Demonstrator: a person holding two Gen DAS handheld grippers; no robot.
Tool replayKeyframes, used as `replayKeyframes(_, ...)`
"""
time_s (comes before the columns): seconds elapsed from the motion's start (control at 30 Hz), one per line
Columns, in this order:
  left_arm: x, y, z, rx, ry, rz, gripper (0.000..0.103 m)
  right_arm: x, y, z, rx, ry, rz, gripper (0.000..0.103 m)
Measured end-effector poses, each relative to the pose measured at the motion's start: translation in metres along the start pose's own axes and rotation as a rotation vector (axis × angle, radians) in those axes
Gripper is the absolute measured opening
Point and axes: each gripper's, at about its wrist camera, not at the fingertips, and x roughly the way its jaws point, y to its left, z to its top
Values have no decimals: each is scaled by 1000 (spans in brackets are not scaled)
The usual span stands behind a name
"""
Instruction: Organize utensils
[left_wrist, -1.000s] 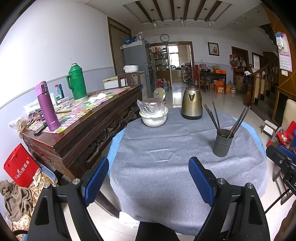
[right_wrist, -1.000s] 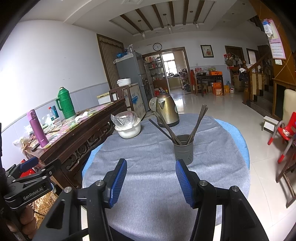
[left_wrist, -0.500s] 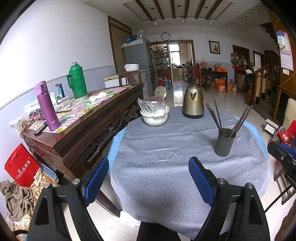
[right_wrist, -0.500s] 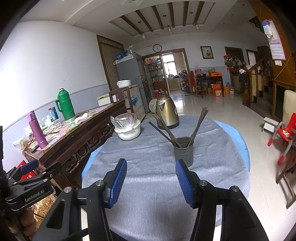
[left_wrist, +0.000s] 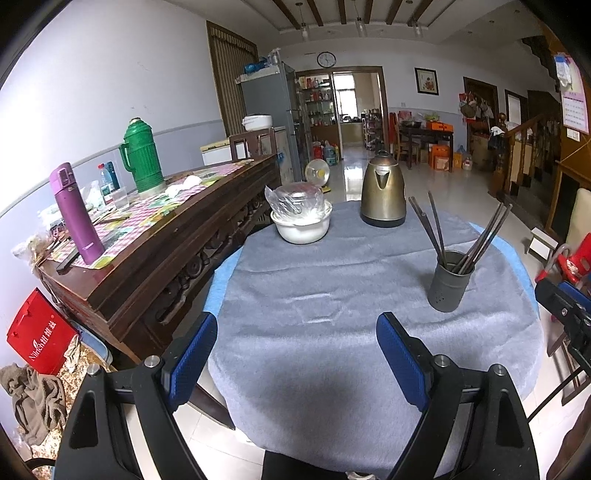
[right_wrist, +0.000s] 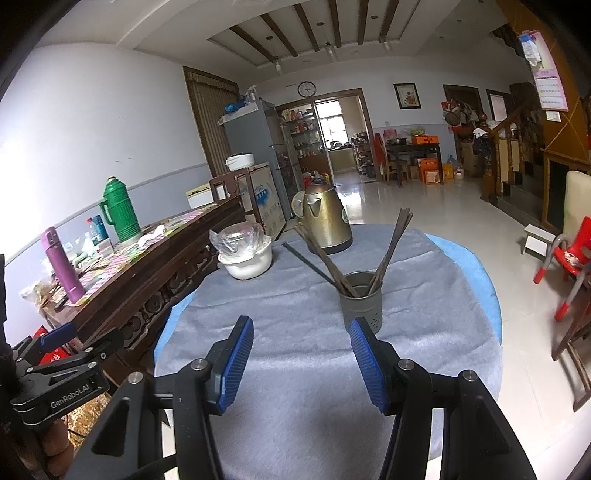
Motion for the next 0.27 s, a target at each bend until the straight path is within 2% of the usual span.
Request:
replayKeyframes(0.13,12,-8,9,-2,7,-8,88,12,-11,10,11,1,-12,59)
replayKeyframes(0.27,35,-11,13,-32,11,-47,89,26,-26,18,11,-2,-35,60)
